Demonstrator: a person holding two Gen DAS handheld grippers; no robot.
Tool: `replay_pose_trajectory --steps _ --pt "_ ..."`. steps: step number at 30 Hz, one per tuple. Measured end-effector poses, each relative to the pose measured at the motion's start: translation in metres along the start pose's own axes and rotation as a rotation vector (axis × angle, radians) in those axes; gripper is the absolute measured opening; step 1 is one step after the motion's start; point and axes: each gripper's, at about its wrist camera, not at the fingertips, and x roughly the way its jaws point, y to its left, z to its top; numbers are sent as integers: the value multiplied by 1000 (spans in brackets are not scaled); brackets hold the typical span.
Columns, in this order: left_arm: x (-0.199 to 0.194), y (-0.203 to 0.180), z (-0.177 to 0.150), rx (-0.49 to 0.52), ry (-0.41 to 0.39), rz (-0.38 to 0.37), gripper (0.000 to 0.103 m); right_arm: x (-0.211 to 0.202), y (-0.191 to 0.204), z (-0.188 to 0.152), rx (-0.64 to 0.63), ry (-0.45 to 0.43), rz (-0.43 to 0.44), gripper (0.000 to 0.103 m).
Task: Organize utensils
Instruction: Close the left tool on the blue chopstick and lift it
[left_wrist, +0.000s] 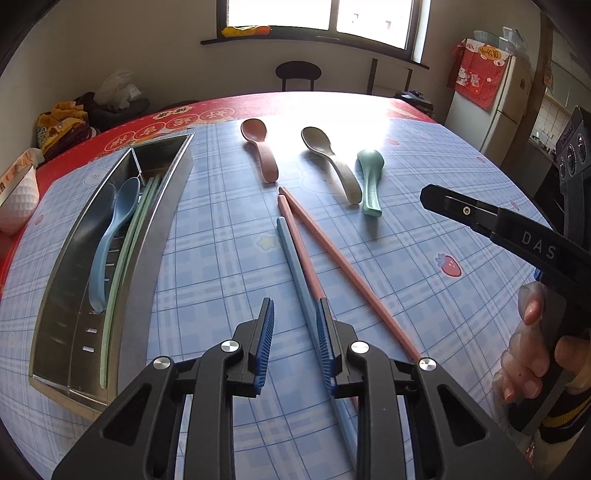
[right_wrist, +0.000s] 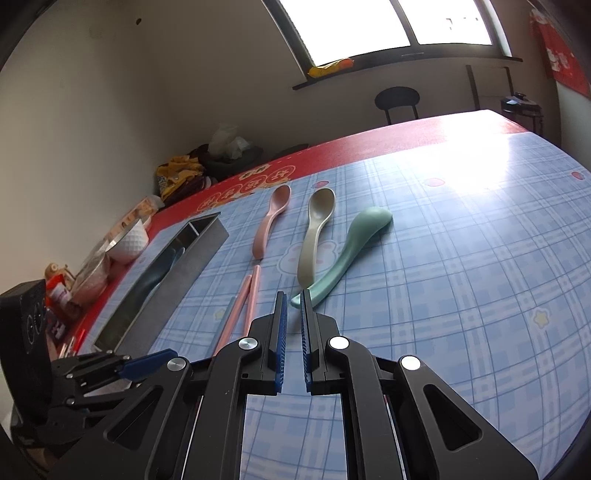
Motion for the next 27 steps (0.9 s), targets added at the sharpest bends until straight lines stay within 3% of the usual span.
replay_pose_trajectory --steps 13,27 --pt "8 -1 0 7 5 20 8 -3 -5 0 14 -9 10 8" --pt "16 7 0 14 -6 -17 8 -3 -7 0 32 -3 24 8"
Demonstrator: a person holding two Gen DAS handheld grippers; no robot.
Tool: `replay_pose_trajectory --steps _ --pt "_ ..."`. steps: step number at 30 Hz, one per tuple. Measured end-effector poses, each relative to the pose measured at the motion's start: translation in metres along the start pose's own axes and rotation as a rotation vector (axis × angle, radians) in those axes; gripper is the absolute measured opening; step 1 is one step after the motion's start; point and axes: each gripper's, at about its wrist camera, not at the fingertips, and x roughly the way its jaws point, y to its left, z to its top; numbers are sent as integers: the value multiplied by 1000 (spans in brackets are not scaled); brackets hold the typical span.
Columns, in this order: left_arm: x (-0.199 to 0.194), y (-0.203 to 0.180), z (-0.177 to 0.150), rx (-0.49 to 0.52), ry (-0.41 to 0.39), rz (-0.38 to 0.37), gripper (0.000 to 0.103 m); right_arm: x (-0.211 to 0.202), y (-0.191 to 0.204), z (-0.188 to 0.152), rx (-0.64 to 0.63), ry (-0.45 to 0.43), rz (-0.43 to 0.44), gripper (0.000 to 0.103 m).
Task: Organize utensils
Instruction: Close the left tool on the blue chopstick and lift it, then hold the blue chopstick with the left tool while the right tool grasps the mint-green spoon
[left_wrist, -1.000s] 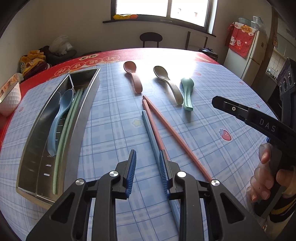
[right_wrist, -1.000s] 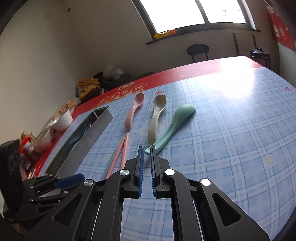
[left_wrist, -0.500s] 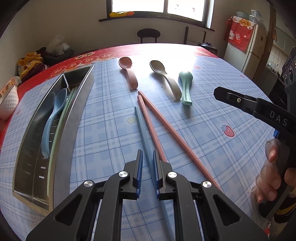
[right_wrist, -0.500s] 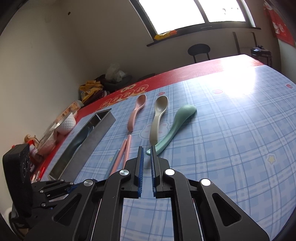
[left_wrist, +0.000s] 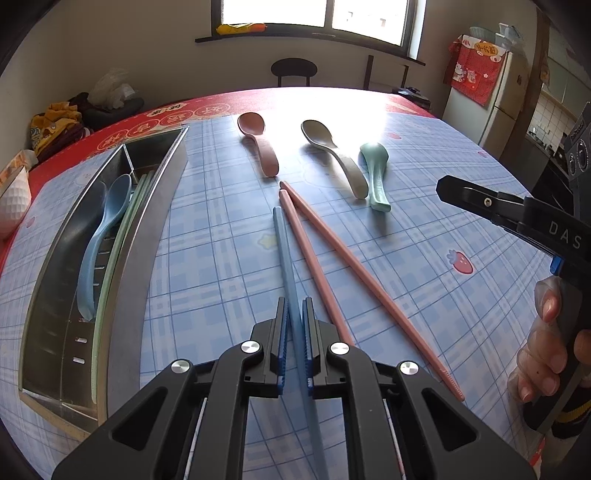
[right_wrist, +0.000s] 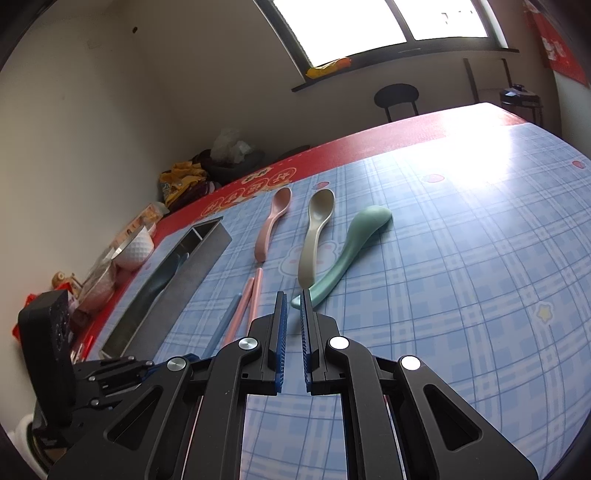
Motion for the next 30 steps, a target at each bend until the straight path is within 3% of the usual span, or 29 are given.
replay_pose_trajectory --steps 9,12,21,30 --pt "1 6 1 -22 -12 -34 7 0 -3 -1 15 2 10 8" --pt "0 8 0 -32 -18 -9 6 0 -6 -1 26 6 12 8" --pt "-11 22 -3 -103 -76 -42 6 6 -14 -1 66 30 9 8" --pt "-20 26 -5 -133 -115 -59 6 16 -9 0 52 58 -38 8"
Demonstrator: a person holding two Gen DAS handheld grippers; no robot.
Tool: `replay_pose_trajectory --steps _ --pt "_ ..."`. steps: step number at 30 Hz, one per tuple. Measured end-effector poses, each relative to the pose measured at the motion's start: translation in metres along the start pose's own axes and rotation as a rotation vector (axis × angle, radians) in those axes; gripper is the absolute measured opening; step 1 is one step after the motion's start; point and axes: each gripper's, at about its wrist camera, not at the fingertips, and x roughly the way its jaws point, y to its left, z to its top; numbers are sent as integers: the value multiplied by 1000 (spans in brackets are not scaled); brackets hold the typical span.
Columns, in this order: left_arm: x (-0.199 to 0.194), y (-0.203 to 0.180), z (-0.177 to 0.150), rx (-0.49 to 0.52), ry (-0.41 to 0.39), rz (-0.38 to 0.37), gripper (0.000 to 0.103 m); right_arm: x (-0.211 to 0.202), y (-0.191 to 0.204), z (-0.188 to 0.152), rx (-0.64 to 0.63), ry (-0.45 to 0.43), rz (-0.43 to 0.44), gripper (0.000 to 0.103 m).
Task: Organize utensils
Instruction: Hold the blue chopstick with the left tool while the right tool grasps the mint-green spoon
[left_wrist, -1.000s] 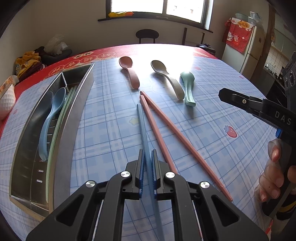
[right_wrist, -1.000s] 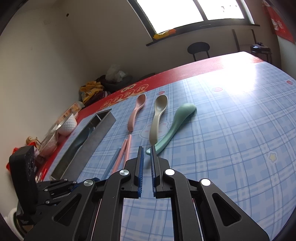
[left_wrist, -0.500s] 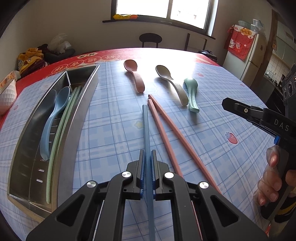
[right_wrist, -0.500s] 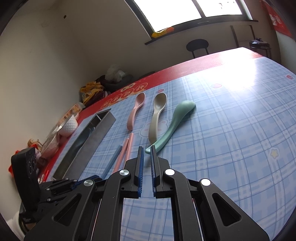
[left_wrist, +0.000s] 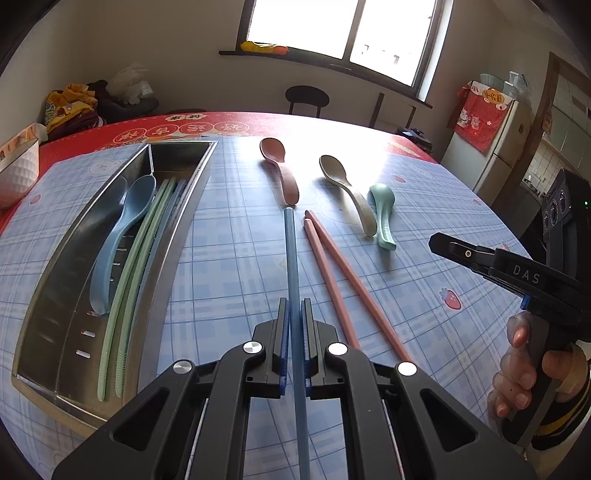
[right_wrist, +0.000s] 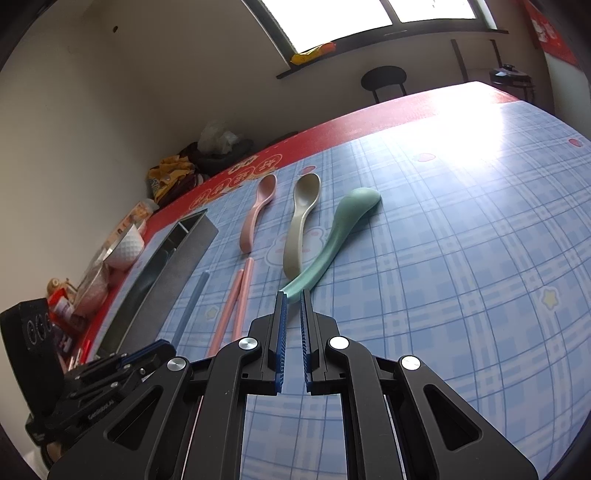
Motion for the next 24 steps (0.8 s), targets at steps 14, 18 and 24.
replay_pose_trajectory --steps 14,18,24 --pt "-9 7 -1 -36 -38 -25 6 32 -10 32 58 100 -84 8" --pt "-11 8 -2 -40 -45 -33 6 46 -20 46 133 107 -99 8" --pt "-13 12 -2 -58 -53 -42 6 66 -21 57 165 126 -143 8"
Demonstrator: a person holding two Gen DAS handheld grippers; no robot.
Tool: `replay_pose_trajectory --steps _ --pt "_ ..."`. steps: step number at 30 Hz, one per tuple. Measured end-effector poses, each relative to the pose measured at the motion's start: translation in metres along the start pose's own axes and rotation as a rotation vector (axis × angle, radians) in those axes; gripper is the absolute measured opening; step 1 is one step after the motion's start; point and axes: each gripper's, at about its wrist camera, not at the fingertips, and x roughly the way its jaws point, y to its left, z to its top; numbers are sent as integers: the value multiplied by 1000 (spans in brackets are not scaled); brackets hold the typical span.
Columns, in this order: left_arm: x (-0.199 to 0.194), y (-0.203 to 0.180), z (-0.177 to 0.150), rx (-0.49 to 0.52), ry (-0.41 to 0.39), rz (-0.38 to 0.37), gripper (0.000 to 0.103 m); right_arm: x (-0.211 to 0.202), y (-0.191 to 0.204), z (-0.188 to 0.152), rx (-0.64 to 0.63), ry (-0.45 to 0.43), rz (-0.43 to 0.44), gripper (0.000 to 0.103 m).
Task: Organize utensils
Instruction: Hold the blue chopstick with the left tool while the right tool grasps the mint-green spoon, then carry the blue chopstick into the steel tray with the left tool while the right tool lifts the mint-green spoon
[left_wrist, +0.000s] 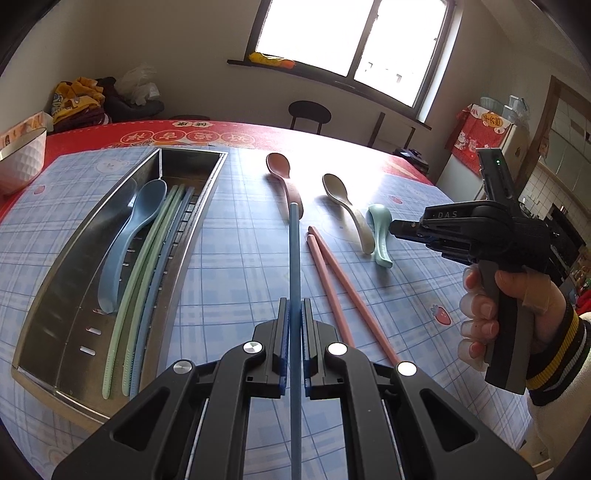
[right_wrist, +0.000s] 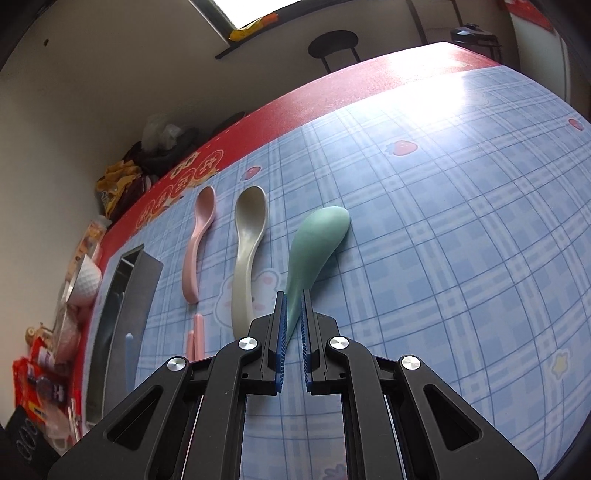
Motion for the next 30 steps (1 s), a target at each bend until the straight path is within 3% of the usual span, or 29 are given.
replay_pose_trajectory --steps 5,7,17,22,25,28,30 --pt "-1 0 1 7 -1 -6 6 8 2 2 19 -3 -42 11" --pt "0 -1 1 9 0 -8 6 10 -1 3 31 -3 -58 20" --pt "0 -3 0 10 4 -14 6 21 11 8 -6 -15 -93 20" --pt "0 -3 1 10 4 -14 6 27 29 7 -98 -13 -176 20" --pt "0 -3 0 8 4 -14 6 28 33 6 -121 -15 -201 19" --pt "0 -3 0 2 4 -14 6 26 30 2 -119 -11 -154 7" --pt "1 -3 0 2 6 -14 6 22 29 -3 -123 -19 -137 7"
